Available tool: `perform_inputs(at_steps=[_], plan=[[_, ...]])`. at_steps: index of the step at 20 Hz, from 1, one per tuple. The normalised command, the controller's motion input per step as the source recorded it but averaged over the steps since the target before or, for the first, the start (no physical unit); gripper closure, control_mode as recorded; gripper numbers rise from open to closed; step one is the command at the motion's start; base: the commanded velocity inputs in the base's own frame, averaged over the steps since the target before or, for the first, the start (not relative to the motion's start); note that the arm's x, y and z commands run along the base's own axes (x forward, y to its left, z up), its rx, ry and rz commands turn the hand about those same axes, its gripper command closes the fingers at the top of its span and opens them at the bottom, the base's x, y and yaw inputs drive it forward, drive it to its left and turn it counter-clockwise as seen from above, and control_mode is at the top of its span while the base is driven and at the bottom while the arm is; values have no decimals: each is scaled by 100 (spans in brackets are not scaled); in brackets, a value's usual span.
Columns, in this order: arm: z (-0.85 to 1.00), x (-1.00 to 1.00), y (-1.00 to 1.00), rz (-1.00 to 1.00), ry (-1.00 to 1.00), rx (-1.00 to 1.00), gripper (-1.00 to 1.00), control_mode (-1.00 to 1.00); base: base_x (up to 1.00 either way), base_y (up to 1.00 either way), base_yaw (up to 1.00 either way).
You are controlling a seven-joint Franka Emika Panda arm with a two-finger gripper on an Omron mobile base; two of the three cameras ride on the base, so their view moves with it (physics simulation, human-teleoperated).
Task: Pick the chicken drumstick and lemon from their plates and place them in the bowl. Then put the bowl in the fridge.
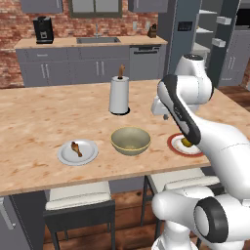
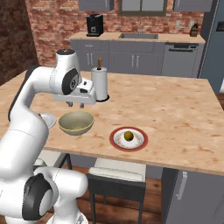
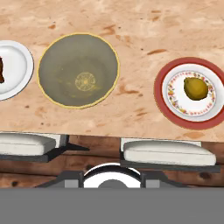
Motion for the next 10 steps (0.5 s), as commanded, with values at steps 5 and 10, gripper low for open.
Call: perform_inputs(at_steps=[5, 10], plan=[[-7, -1, -16, 0, -1, 4, -100, -100, 0, 0, 0], [-16, -1, -46, 6, 0, 3, -100, -100, 0, 0, 0]])
